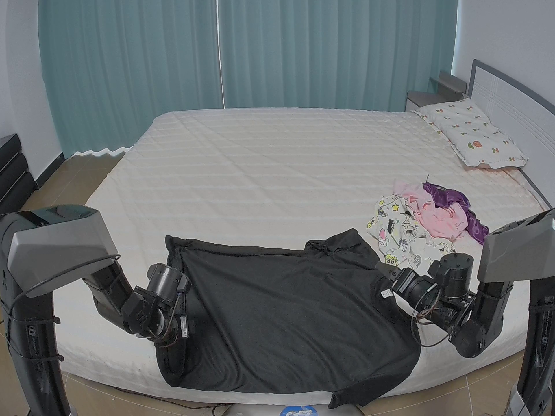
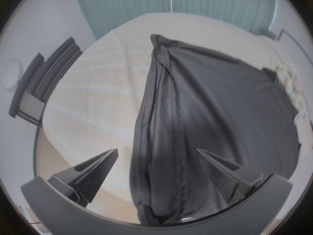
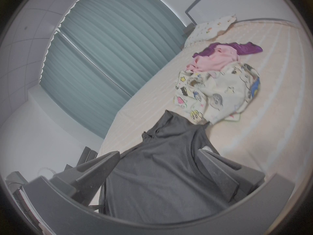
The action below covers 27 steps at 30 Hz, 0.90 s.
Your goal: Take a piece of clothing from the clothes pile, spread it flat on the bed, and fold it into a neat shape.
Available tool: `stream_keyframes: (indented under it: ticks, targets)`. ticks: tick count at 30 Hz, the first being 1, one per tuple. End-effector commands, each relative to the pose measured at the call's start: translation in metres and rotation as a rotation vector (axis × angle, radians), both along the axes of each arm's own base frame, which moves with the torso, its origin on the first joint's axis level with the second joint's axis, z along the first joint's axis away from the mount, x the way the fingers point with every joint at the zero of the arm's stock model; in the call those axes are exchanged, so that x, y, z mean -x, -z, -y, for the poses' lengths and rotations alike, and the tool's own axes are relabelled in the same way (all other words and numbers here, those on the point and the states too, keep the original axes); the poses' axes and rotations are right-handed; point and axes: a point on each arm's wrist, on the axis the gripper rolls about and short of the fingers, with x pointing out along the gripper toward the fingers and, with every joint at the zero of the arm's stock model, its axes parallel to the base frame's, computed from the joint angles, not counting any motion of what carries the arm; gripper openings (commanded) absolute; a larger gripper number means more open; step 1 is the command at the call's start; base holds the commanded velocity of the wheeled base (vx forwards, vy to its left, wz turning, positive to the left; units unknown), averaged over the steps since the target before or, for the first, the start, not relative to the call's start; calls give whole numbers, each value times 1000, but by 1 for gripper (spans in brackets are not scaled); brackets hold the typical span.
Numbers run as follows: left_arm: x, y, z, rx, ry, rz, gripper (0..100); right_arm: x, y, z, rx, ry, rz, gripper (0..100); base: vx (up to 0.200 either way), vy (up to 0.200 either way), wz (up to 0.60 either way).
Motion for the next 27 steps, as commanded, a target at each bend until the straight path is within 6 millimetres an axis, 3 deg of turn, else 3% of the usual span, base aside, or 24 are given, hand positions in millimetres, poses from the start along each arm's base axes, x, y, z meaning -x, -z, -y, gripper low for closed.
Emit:
stream_keyframes:
  ticks: [1,7,15,27]
  targets:
    - [3,16,-2,-29,-3,-55,100,7,4,2,-5,-7,-29,100,0,0,0]
    - [11,19,-24,-52,-39,-106,100,11,4,2,-12,-12,-41,100,0,0,0]
    - [17,1,-61,-47,-112,-93,100,13,4,1,-11,-18,-44,100,0,0,0]
    - [23,-1,-92,-1,-131,-134,100,13,6,1,-11,-17,-53,100,0,0,0]
